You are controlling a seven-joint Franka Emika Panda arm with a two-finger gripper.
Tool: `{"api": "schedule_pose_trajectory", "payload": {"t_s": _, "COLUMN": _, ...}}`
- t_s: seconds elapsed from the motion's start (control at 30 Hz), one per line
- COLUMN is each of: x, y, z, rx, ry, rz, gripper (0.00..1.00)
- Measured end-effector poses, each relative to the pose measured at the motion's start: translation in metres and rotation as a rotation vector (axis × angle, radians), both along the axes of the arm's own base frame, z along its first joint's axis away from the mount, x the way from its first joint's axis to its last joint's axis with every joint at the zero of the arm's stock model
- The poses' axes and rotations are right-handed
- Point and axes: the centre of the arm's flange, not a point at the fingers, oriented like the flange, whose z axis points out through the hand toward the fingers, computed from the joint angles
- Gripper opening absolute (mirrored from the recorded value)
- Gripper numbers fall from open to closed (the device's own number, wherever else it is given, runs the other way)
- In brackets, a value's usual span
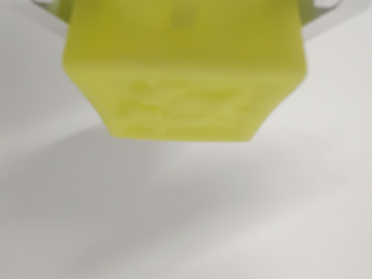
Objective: Pick yellow cube
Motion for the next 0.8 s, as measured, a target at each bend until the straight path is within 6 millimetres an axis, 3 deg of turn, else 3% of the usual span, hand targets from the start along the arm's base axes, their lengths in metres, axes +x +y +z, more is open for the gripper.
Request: {"api": "schedule_pose_trajectory", "payload": {"t_s": 0.8, "x": 0.000, "y": 0.000, "z": 0.060, "rx": 0.000, "ry": 0.001, "rz": 0.000, "gripper": 0.00}}
